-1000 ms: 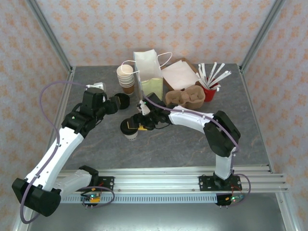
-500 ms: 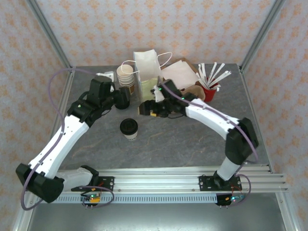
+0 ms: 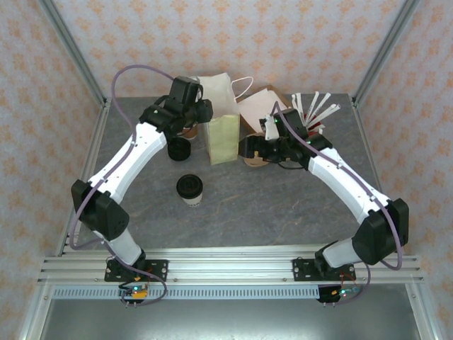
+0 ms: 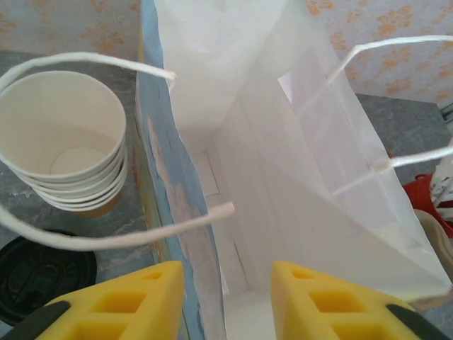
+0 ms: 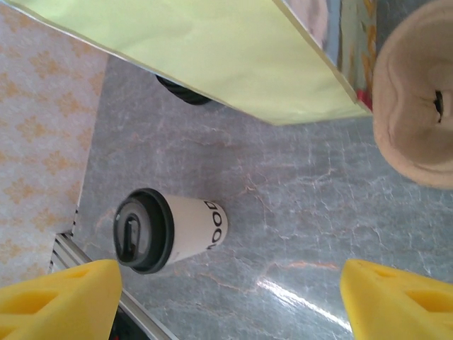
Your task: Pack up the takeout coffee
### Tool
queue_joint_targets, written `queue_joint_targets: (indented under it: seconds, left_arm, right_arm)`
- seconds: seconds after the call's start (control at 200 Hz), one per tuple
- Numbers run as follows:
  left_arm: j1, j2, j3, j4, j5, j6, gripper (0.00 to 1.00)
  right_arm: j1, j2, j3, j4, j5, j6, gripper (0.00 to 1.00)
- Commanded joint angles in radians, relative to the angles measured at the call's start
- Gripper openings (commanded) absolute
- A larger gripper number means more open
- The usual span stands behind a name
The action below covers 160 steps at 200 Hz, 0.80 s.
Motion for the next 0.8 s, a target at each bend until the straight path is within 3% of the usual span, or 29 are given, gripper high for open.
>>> queue_joint_targets:
  seconds: [0.0, 0.425, 0.796]
  left_arm:
    - [-0.002, 0.033, 0.066, -0.070, -0.055, -0.004, 0.34]
    - [-0.003, 0.051, 0.057, -0.059, -0.008, -0.019, 0.10]
    - [-0.051, -0.177, -0.205, 0.020, 0.133, -0.154, 0.00]
  right_arm:
    - [-0.019, -0.040, -0.016, -0.022, -0.003, -0.030, 0.81]
    - [-0.137, -0.074, -0.002, -0.044, 0.106, -0.053, 0.81]
    - [-0.230, -0.023, 0.058, -0.034, 0.352, -0.127, 0.81]
